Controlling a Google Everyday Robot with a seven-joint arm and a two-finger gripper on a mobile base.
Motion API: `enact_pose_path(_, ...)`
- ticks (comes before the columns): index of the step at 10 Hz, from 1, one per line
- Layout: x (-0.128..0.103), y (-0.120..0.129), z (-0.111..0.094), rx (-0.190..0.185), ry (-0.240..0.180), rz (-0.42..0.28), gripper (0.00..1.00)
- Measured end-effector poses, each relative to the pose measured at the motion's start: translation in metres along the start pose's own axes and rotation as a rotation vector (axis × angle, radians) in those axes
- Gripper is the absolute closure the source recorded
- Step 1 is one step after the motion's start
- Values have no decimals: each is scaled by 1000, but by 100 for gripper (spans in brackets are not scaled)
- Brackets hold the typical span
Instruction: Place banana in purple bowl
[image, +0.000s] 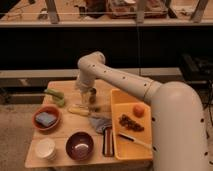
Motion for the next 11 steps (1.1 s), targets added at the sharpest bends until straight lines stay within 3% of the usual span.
enact_pose_path(5,-10,10,56,-109,-24,10,35)
enact_pose_path(11,-13,23,89,-155,-14,77,35)
